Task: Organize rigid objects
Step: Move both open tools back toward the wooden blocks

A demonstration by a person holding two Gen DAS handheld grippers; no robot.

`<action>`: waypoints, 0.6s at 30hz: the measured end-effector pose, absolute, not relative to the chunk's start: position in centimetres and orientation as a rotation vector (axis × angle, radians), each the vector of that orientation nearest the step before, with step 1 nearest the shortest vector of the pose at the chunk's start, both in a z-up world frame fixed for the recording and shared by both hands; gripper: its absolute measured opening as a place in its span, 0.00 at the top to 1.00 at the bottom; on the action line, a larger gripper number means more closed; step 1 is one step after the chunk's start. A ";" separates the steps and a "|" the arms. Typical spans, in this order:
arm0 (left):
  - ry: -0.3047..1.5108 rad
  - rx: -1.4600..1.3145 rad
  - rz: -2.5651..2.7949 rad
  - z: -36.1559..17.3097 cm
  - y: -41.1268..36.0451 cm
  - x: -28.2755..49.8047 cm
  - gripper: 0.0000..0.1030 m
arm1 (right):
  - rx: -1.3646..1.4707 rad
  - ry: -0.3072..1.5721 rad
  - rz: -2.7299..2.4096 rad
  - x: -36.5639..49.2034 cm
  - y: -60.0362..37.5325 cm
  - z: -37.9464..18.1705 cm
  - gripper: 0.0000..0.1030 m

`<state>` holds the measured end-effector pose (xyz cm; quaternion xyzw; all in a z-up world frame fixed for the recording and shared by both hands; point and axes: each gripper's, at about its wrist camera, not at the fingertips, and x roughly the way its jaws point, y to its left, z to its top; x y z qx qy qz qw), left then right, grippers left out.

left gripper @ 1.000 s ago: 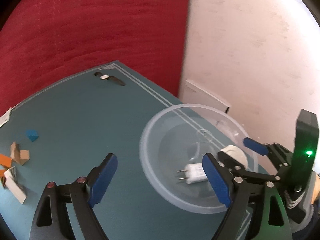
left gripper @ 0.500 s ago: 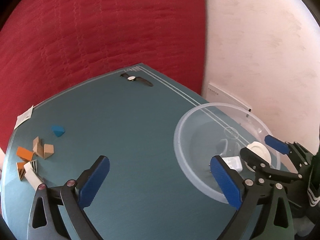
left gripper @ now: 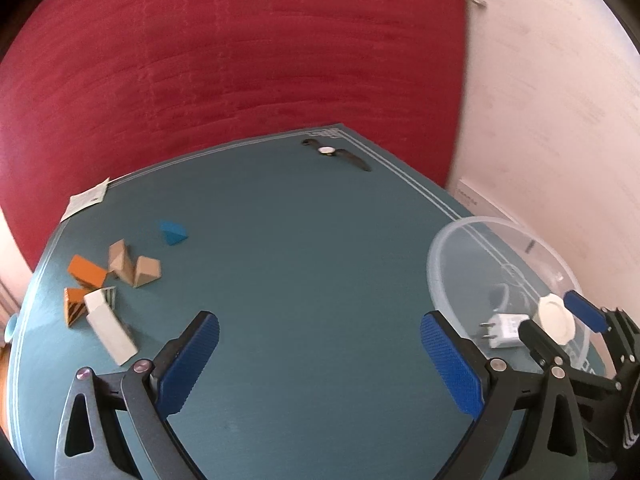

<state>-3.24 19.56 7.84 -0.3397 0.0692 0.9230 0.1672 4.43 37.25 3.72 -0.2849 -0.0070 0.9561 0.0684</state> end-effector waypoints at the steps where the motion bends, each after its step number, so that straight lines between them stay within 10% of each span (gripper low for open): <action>1: 0.193 -0.969 2.633 7.8 19.2 -3.3 0.01 | -0.861 -0.026 2.882 4.5 37.0 3.7 0.28; 18: 0.133 -0.997 2.782 7.9 11.8 -3.5 0.01 | -1.015 -0.005 3.047 4.0 31.1 4.7 0.26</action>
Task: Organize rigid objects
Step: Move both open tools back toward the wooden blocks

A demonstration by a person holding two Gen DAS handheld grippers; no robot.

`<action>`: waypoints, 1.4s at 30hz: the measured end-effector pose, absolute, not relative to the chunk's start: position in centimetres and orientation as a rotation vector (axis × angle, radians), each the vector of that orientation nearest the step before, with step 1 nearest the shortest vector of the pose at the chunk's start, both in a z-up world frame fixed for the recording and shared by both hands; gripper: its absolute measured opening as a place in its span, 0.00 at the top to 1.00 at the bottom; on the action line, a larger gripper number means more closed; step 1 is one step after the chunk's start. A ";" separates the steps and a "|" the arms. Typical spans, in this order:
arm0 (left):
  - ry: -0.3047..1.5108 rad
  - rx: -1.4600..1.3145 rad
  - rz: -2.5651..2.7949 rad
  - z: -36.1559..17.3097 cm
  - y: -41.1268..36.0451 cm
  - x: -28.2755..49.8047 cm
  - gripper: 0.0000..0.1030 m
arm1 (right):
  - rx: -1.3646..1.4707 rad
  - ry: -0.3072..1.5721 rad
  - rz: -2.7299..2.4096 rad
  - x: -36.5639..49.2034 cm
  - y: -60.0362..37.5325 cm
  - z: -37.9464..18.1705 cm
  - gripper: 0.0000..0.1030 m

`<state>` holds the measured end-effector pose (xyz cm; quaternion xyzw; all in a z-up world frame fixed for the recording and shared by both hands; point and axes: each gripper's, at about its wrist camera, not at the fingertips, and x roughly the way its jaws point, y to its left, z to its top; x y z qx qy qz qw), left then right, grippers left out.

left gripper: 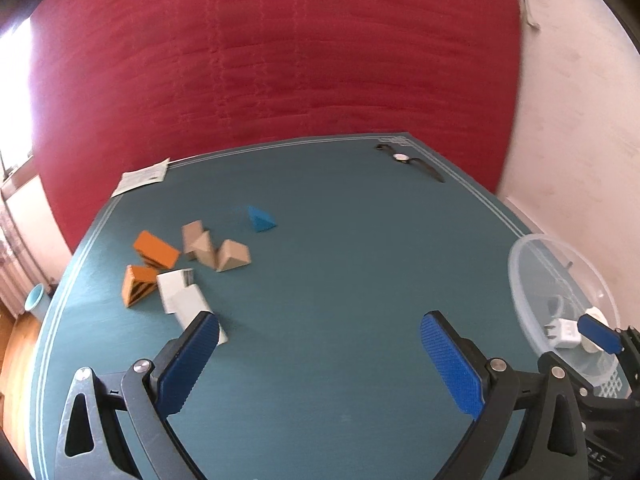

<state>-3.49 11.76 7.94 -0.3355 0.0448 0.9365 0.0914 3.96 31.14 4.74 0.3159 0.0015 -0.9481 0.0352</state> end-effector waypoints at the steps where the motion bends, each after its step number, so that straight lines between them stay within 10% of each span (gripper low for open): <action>1: 0.130 -0.998 2.790 7.9 11.4 -3.5 0.01 | 0.971 0.004 -2.901 3.9 30.8 4.8 0.26; 42: 0.042 -1.187 3.048 4.9 -4.9 -6.3 0.01 | 1.057 0.086 -2.531 -3.7 13.7 2.4 0.26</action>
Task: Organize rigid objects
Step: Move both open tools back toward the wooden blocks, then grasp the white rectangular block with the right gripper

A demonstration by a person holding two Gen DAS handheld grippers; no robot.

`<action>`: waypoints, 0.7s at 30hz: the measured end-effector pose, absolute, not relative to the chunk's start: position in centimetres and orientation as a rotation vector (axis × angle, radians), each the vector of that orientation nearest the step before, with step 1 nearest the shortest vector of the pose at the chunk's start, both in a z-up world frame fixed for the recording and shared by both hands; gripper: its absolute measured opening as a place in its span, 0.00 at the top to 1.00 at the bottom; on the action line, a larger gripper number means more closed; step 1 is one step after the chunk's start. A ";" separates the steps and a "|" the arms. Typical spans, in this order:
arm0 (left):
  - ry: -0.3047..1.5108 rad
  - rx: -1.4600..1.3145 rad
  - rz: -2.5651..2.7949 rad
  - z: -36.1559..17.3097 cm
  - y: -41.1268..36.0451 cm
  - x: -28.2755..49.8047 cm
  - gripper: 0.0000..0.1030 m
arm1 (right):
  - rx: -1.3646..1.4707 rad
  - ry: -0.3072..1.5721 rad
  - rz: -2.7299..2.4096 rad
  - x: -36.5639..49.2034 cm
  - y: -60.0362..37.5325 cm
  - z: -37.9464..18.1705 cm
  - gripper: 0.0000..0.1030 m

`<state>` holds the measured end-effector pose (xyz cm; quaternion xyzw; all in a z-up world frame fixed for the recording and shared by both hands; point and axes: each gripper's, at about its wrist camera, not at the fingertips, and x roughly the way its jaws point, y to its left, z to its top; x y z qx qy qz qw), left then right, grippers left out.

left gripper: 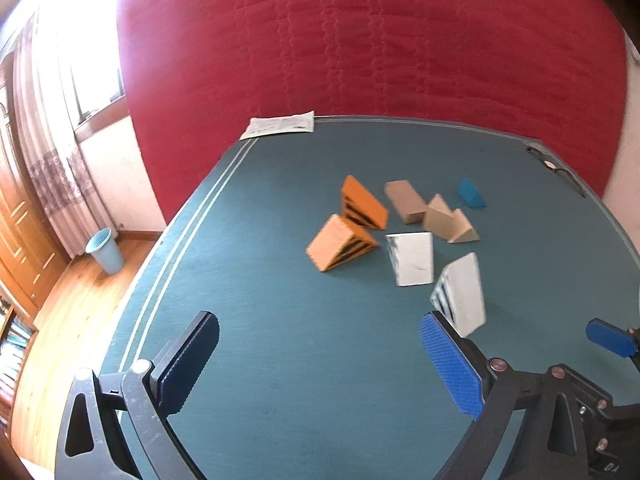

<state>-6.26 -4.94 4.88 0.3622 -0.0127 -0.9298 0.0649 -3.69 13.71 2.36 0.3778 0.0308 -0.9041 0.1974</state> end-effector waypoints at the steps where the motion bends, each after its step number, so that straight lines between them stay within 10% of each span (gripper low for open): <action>1: -0.036 1.092 -2.800 4.8 -5.2 -6.3 0.01 | 1.054 0.089 -2.523 -4.0 13.3 2.4 0.26; 21: 0.073 1.136 -2.743 3.4 -9.1 -7.5 0.01 | 1.072 0.174 -2.432 -9.5 6.2 0.6 0.26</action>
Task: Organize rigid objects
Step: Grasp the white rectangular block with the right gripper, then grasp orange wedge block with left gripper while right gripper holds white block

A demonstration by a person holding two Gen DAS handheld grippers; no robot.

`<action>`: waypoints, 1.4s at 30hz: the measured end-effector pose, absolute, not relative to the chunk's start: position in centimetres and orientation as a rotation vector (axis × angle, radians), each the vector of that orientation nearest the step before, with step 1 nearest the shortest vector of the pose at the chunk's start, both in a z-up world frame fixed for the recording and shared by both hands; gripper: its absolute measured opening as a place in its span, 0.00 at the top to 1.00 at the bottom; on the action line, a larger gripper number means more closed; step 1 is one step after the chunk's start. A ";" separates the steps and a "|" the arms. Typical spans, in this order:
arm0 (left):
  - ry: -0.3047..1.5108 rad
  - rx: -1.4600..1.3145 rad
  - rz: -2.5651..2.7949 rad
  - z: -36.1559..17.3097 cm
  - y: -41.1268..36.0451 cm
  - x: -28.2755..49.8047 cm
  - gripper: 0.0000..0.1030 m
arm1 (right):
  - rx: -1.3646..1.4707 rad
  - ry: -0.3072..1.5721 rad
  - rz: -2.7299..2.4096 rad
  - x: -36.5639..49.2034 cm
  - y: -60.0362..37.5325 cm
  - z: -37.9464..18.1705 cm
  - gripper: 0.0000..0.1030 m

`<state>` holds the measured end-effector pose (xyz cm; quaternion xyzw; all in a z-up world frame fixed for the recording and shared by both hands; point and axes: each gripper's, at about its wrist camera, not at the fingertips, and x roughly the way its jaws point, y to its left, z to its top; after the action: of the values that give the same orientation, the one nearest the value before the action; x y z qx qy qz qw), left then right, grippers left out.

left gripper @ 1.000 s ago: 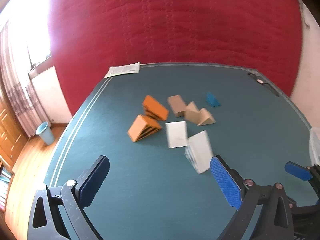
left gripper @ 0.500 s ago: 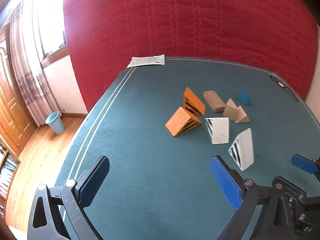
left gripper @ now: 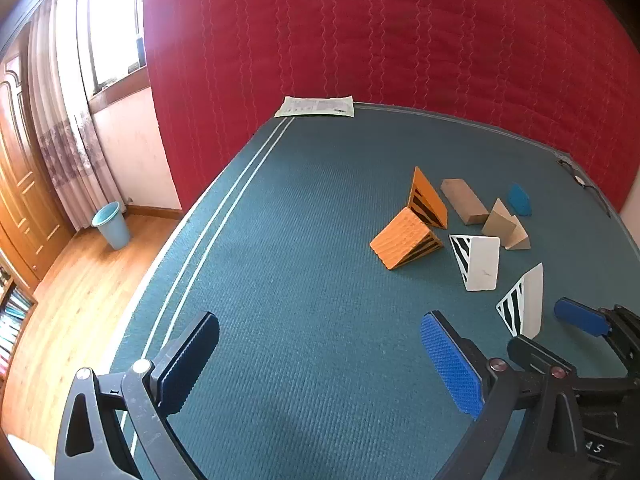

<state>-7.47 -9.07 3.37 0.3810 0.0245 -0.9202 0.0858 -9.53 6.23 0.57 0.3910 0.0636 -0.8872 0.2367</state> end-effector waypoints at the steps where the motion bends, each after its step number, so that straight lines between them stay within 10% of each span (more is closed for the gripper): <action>1: 0.075 1.138 -2.743 3.3 -9.2 -7.5 0.01 | 1.072 0.174 -2.432 -9.5 6.2 0.6 0.27; 18: 0.091 1.205 -2.710 1.9 -9.6 -8.1 0.01 | 1.065 0.263 -2.423 -11.2 3.7 0.6 0.70; 42: -0.115 1.197 -2.707 3.3 -6.9 -13.2 0.01 | 1.100 0.062 -2.470 -11.3 9.8 0.6 0.70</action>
<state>-13.16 -6.93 3.26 0.4025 -0.0386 -0.9102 0.0896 -11.33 9.84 0.59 0.3969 0.0222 -0.8916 0.2167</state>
